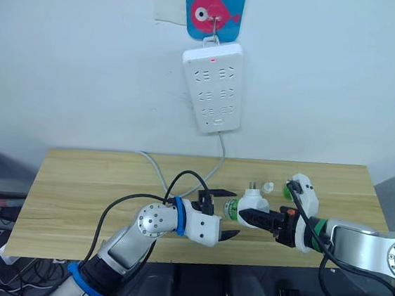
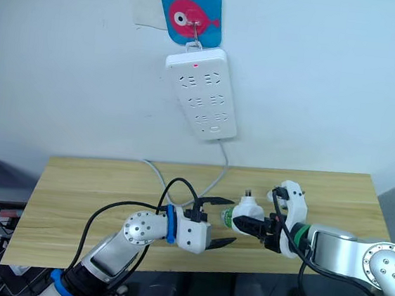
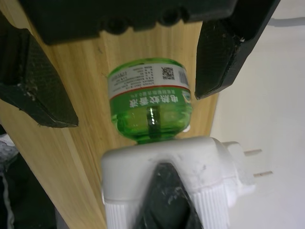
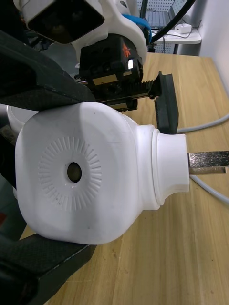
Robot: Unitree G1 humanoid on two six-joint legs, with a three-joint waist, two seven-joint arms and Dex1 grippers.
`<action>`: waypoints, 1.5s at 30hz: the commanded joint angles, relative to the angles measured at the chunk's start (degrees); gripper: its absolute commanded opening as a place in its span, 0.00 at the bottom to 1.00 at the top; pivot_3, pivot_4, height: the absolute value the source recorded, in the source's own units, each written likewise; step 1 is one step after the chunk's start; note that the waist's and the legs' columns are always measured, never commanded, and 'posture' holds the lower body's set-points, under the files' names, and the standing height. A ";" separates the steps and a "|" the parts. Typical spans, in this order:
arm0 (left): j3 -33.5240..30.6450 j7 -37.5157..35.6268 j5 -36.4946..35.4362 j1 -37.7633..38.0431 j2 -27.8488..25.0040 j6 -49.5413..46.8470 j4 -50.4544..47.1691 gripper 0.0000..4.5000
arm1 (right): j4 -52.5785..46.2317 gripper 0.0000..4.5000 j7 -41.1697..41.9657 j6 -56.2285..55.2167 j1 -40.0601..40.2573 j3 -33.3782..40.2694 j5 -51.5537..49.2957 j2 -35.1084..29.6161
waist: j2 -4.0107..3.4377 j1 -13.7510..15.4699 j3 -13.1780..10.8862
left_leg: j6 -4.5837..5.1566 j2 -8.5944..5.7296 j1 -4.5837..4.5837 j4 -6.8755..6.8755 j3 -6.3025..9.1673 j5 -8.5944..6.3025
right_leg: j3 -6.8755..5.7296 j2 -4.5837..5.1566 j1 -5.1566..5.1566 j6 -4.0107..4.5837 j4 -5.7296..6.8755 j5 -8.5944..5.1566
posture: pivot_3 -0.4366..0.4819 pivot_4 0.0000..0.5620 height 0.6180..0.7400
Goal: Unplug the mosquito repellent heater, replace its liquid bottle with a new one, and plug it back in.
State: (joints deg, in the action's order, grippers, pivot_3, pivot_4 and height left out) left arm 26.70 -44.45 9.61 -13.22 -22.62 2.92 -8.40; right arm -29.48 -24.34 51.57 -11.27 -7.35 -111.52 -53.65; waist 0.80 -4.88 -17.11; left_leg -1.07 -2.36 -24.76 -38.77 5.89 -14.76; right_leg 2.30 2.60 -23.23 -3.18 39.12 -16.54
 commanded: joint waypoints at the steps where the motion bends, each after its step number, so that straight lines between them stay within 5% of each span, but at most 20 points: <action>1: 0.51 0.44 -0.05 -0.18 0.85 0.16 -1.52 0.99 | -1.92 0.66 -0.24 -0.50 -0.81 -0.04 -1.48 0.18 | 0.00 0.01 0.00 | 0.00 0.00 0.00 0.00 0.00 0.00 | 0.00 0.00 0.00 0.00 0.00 0.00 | 0.31 0.49 1.00; 5: 0.73 0.46 0.55 -0.21 0.84 0.54 -1.62 0.87 | -1.77 0.66 -0.36 -0.50 -1.01 -0.32 -1.48 0.25 | 0.00 0.00 0.00 | 0.00 0.00 0.00 0.00 0.01 0.00 | 0.01 0.00 0.00 0.00 0.00 0.00 | 0.31 0.49 1.00; 11: 1.13 0.38 1.07 -0.25 0.89 -0.06 -1.55 0.51 | -2.15 0.66 -0.71 -0.87 -0.56 -0.56 -1.48 0.45 | 0.00 0.00 0.00 | 0.00 0.00 0.00 0.00 0.01 0.00 | 0.01 0.00 0.00 0.00 0.00 0.00 | 0.31 0.49 1.00; 17: 0.90 0.82 1.40 -0.89 1.45 0.17 -0.82 0.51 | -2.38 0.66 -0.99 -1.40 -0.63 -0.52 -1.48 0.97 | 0.00 0.00 0.00 | 0.00 0.00 0.00 0.00 0.01 0.00 | 0.01 0.00 0.00 0.00 0.00 0.00 | 0.31 0.50 1.00; 22: -0.73 1.44 -0.41 -0.44 2.19 0.03 0.06 0.51 | -2.62 0.99 -1.09 -2.27 -0.08 1.88 -1.48 0.42 | 0.00 0.01 0.00 | 0.00 0.00 0.00 0.00 0.00 0.00 | 0.01 0.01 0.00 0.00 0.00 0.00 | 0.30 0.51 1.00; 28: -5.33 -2.04 -14.80 1.94 5.56 -4.68 -0.21 0.51 | -9.59 0.99 0.95 -5.43 5.58 9.68 0.83 -2.53 | -0.01 -0.12 0.00 | 0.00 0.01 0.00 0.00 0.03 0.00 | 0.01 0.00 0.00 0.00 -0.01 0.00 | 0.28 0.51 1.00; 34: -9.43 -4.36 -25.99 3.13 7.92 -10.33 -3.10 0.51 | -22.64 0.99 3.78 -14.96 14.88 14.75 15.69 7.35 | -0.02 -0.16 0.02 | -0.01 0.04 -0.02 -0.03 0.10 0.00 | 0.01 -0.05 0.01 0.00 0.00 0.00 | 0.26 0.51 1.00; 45: -9.37 -4.20 -32.65 4.42 8.83 -16.35 -9.04 0.51 | -28.99 0.99 6.45 -17.20 16.21 3.42 42.36 17.75 | -0.07 -0.60 0.37 | -0.02 0.06 0.06 -0.03 0.01 0.01 | 0.01 -0.27 0.01 -0.01 0.04 0.00 | 0.23 0.48 1.00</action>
State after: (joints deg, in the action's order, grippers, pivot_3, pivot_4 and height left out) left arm 17.03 -48.21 -21.64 -9.07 -13.89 -13.56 -14.14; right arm -55.49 -18.80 34.93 5.01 -2.98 -71.75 -36.63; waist 0.73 -5.48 -16.74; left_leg -1.10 -2.30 -24.70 -38.79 5.90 -14.75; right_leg 2.30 2.31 -23.23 -3.19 39.15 -16.54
